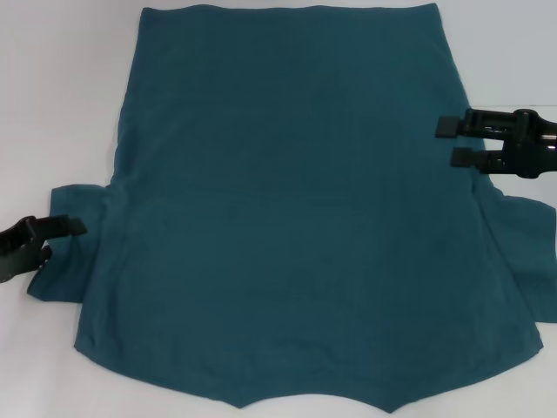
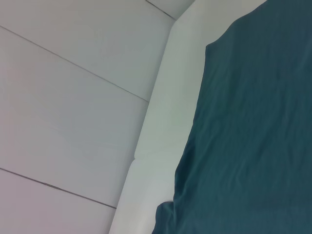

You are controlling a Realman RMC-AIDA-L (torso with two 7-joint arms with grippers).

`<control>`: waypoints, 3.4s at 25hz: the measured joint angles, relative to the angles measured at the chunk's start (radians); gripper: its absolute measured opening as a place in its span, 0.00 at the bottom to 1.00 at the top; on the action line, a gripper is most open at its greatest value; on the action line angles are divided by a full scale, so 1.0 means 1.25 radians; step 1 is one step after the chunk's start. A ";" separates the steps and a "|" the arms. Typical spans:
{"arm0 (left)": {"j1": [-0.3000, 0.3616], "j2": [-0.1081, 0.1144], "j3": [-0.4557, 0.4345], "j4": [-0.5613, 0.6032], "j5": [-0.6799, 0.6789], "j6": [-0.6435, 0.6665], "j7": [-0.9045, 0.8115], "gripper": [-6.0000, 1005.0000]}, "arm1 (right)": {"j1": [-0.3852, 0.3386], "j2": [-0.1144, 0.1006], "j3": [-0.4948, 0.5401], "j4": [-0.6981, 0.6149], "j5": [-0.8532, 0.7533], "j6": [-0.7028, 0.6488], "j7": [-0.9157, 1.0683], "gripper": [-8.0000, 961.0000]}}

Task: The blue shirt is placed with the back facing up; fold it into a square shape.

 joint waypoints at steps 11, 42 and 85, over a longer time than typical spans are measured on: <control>-0.002 0.002 0.000 0.005 0.002 0.000 0.008 0.56 | 0.001 -0.001 0.001 0.001 0.000 -0.002 0.000 0.91; -0.039 0.007 0.104 0.165 0.183 -0.014 0.055 0.01 | -0.004 -0.010 0.006 0.001 0.000 -0.006 0.007 0.91; -0.206 -0.008 0.160 0.243 0.250 0.220 -0.226 0.01 | -0.012 -0.010 0.012 0.006 0.000 -0.004 0.009 0.91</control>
